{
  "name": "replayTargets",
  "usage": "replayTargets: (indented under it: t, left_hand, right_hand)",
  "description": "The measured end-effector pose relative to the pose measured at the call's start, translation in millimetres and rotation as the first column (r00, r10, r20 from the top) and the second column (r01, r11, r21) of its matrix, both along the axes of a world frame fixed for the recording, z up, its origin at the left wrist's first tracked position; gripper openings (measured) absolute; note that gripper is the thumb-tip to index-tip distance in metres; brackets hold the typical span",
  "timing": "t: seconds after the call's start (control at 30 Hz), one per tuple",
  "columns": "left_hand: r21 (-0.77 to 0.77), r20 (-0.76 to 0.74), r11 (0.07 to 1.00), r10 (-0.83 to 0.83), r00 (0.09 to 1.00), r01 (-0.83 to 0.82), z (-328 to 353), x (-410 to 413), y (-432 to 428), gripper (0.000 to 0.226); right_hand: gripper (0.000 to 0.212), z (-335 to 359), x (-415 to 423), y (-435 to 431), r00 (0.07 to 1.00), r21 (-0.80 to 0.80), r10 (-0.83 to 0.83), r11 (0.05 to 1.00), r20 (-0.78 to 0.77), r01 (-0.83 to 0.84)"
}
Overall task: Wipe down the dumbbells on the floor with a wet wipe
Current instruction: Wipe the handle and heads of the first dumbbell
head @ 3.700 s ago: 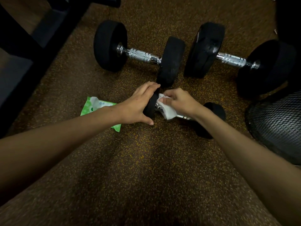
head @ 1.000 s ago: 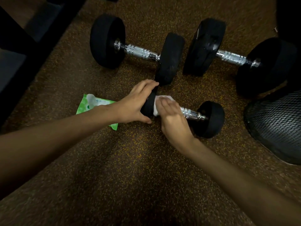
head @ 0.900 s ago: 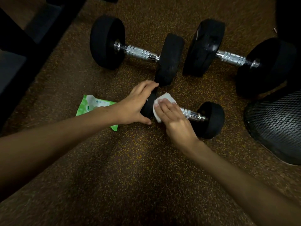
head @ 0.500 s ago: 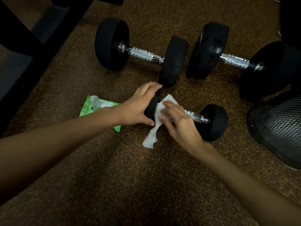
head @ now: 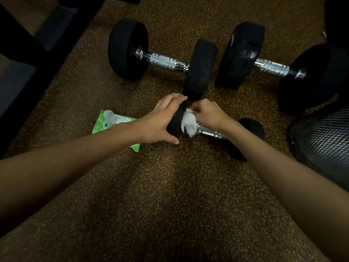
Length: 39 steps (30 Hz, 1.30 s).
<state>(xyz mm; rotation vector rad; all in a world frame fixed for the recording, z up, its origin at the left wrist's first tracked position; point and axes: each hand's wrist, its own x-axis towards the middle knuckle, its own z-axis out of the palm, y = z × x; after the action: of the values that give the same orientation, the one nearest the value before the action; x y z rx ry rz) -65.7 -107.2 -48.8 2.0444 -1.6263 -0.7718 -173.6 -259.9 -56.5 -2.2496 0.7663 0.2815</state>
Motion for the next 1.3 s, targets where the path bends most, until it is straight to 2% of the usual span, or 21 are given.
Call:
replayTargets:
  t: [0.07,0.13,0.3,0.4,0.5,0.57,0.63,0.67,0.73,0.8,0.9,0.93,1.0,1.07,1.1,1.17,1.23,1.3]
  left_hand:
    - [0.007,-0.002,1.000,0.003,1.000,-0.003,-0.1,0.1,-0.8,0.117]
    - [0.016,-0.005,1.000,0.004,1.000,-0.004,-0.4,0.4,-1.3,0.118]
    - [-0.002,-0.012,1.000,0.007,1.000,-0.007,-0.7,2.2,0.2,0.116]
    - [-0.009,-0.013,1.000,0.003,1.000,-0.003,-0.8,0.6,0.6,0.116]
    - [-0.012,-0.008,1.000,0.002,1.000,-0.002,-1.6,0.1,0.1,0.116]
    - [-0.011,-0.006,1.000,0.001,1.000,-0.001,-2.3,0.6,0.3,0.117]
    - [-0.012,-0.002,1.000,0.001,1.000,-0.001,-2.4,1.0,0.4,0.117]
    - [-0.013,-0.001,1.000,0.000,1.000,0.000,-2.3,1.1,0.2,0.117]
    - [-0.012,-0.007,1.000,0.003,1.000,-0.003,-1.4,0.5,-0.6,0.117]
    - [-0.015,-0.014,1.000,0.006,1.000,-0.006,-0.8,0.1,-0.8,0.116]
    - [-0.020,-0.007,1.000,0.004,1.000,-0.004,-1.3,-0.7,1.0,0.115]
    - [-0.019,-0.007,1.000,0.002,1.000,-0.002,-1.4,-0.9,1.5,0.115]
    - [-0.013,-0.011,1.000,0.003,1.000,-0.003,-1.6,-0.8,2.0,0.115]
    - [-0.013,-0.009,1.000,0.003,1.000,-0.003,-1.5,-1.3,1.4,0.116]
    - [-0.012,-0.008,1.000,0.004,1.000,-0.004,-1.0,-1.5,1.5,0.116]
    - [-0.008,-0.011,1.000,0.007,1.000,-0.007,-0.6,-1.7,1.2,0.116]
    - [-0.004,-0.010,1.000,0.006,1.000,-0.006,0.1,-2.0,1.5,0.116]
    - [-0.001,-0.004,1.000,0.004,1.000,-0.004,0.5,-2.3,1.6,0.116]
  right_hand:
    - [0.016,-2.3,0.2,9.0,0.994,-0.116,-0.086,0.989,0.072,0.094]
    - [0.018,5.3,-4.1,18.4,0.984,-0.131,-0.102,0.984,0.147,0.122]
    - [0.034,27.5,-16.0,35.3,0.977,0.053,-0.170,0.985,0.130,0.165]
    - [0.030,24.3,-17.3,33.0,0.977,0.123,-0.185,0.978,0.107,0.171]
    - [0.030,20.2,-16.5,20.3,0.962,0.301,-0.264,0.925,0.074,0.231]
    - [0.036,20.0,-20.0,11.4,0.940,0.528,-0.329,0.816,0.086,0.237]
    - [0.039,21.0,-21.1,9.5,0.921,0.629,-0.385,0.731,0.063,0.263]
    - [0.045,19.5,-20.3,10.0,0.921,0.597,-0.386,0.750,0.045,0.285]
    - [0.054,13.7,-16.7,14.0,0.946,0.418,-0.316,0.871,0.071,0.259]
    - [0.048,12.0,-17.3,19.8,0.962,0.273,-0.221,0.946,0.157,0.173]
    - [0.034,12.7,-27.4,18.4,0.958,0.201,-0.096,0.979,0.270,0.041]
    - [0.031,11.1,-30.3,18.4,0.966,0.161,-0.034,0.987,0.257,-0.008]
    - [0.039,0.8,-34.3,21.2,0.980,0.023,0.068,0.997,0.190,-0.074]
    - [0.044,-6.6,-36.1,27.4,0.981,-0.105,0.097,0.991,0.166,-0.081]
    - [0.039,-4.5,-34.5,28.6,0.979,-0.122,0.107,0.989,0.173,-0.086]
    - [0.021,3.4,-28.6,20.2,0.982,-0.038,0.110,0.994,0.153,-0.105]
    - [0.024,12.5,-19.7,4.4,0.996,0.130,0.035,0.990,0.081,-0.045]
    - [0.026,11.9,-9.1,-11.9,0.998,0.242,0.004,0.970,-0.064,0.012]
